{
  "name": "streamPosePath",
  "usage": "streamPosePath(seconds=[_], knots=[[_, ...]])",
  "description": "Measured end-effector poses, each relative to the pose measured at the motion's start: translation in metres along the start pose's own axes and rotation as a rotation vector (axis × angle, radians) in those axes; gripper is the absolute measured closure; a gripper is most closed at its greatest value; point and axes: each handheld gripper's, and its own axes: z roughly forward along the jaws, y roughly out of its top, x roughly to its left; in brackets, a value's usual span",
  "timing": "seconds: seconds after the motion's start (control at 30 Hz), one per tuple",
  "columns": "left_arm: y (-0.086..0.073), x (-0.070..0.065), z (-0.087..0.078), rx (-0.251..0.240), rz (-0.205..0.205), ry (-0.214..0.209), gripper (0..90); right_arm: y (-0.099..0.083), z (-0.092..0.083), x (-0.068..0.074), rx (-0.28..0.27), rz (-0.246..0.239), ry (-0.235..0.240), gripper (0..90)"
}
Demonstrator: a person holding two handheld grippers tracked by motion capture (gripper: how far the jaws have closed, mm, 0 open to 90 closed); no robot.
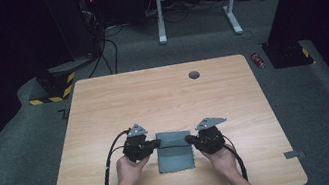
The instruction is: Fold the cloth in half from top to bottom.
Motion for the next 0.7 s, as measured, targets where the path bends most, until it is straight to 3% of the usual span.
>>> streamPosePath(seconds=[0.7], knots=[[-0.017,-0.01,-0.007,-0.007,0.009,-0.008,89.1,-0.013,-0.008,0.012,-0.005,-0.016,0.032,88.8]])
